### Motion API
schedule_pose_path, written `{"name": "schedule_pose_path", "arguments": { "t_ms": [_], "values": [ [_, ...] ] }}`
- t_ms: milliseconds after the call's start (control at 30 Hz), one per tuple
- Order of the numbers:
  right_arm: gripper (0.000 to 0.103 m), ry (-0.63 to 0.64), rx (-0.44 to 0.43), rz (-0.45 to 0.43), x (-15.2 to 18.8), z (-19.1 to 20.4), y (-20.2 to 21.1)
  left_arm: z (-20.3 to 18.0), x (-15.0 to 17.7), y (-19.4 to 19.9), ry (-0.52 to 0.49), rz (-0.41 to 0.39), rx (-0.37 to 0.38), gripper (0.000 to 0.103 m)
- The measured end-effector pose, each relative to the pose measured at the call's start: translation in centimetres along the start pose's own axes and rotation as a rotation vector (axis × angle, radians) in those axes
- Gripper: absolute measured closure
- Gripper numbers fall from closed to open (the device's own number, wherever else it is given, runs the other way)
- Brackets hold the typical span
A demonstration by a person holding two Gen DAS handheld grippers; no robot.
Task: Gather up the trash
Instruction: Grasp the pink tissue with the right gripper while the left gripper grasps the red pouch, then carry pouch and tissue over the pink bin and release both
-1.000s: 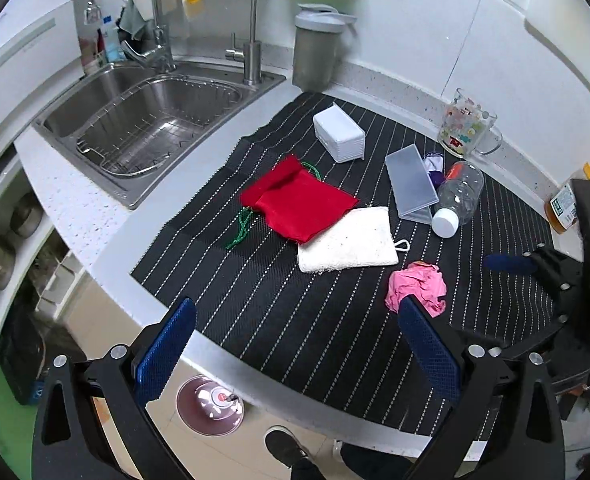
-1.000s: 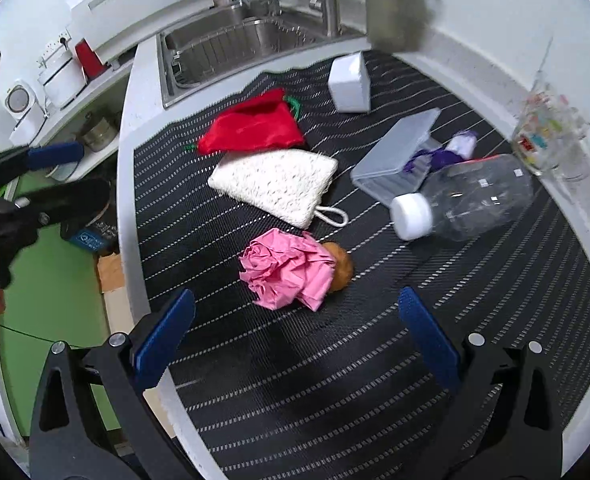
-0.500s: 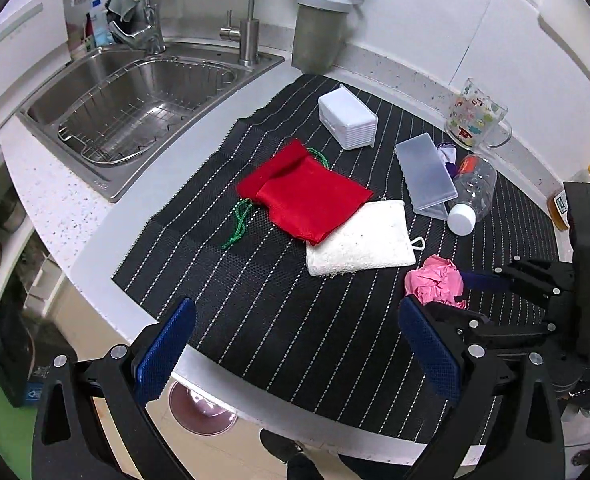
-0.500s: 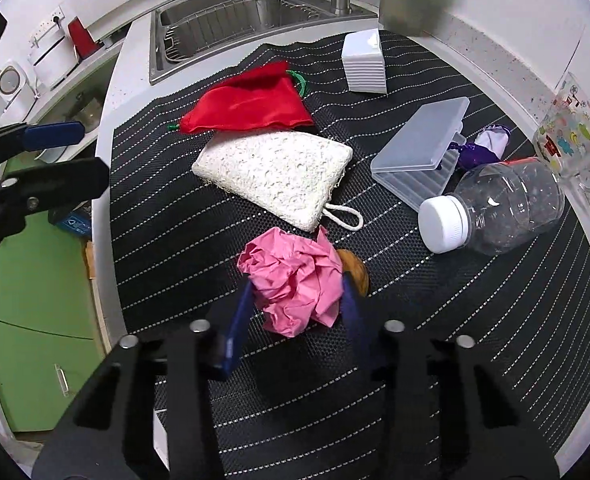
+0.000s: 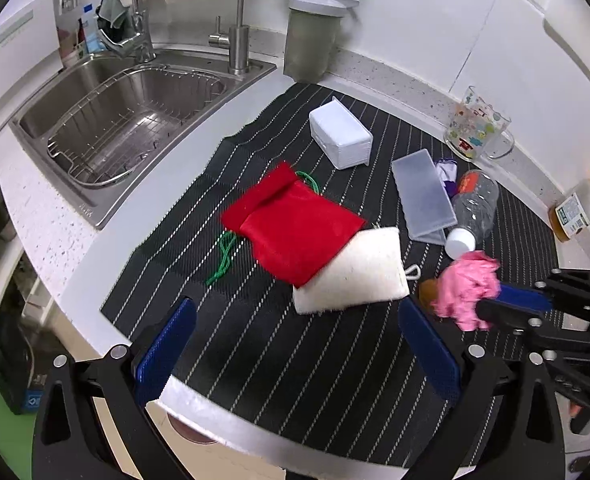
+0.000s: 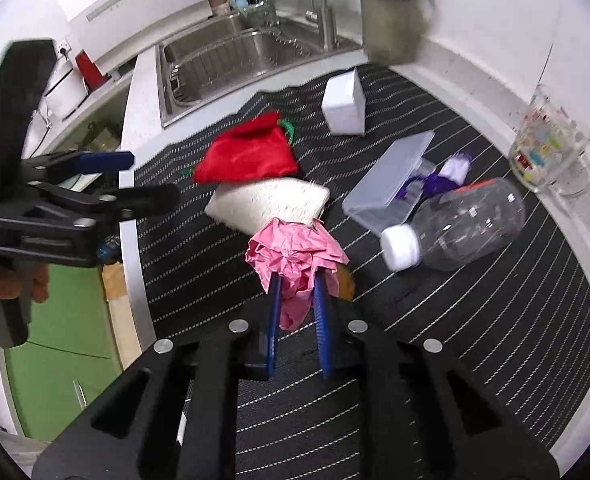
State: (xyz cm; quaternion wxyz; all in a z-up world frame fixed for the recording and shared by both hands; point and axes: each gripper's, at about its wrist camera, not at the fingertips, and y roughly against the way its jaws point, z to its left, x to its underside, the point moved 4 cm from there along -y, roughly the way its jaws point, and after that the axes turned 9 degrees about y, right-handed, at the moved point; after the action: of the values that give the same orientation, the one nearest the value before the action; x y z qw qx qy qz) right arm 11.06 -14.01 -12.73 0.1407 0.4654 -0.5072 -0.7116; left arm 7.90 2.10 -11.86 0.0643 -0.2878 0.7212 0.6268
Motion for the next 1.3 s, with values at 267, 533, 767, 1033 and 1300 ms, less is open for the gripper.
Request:
{"name": "schedule_pose_path", "arguments": {
  "t_ms": [267,533,767,1033,1300],
  "values": [
    [0.088,-0.007,0.006,-0.026,-1.1,-1.6,0.6,1.0,-1.7,-3.5,0.076,0.055,0.019,0.006],
    [0.088,-0.008,-0.006,-0.023,-1.9,-2.2,-0.4,1.3,-1.6,-5.8,0.12,0.128,0.067,0.069],
    [0.088,-0.007,-0.005,-0.03,-2.3,-2.5,-0.5,0.5,-2.7,-4.3,0.088,0.065,0.068,0.094],
    [0.088,0.004,0.01,-0.061,-2.6,-2.6,1.3,-1.4,-4.2,-0.3,0.045,-0.019,0.082,0.097],
    [0.088,0.097,-0.01,-0.113,-3.3,-1.0,4.1,-2.4,-2.1,4.8,0.041,-0.08,0.038,0.097]
  ]
}}
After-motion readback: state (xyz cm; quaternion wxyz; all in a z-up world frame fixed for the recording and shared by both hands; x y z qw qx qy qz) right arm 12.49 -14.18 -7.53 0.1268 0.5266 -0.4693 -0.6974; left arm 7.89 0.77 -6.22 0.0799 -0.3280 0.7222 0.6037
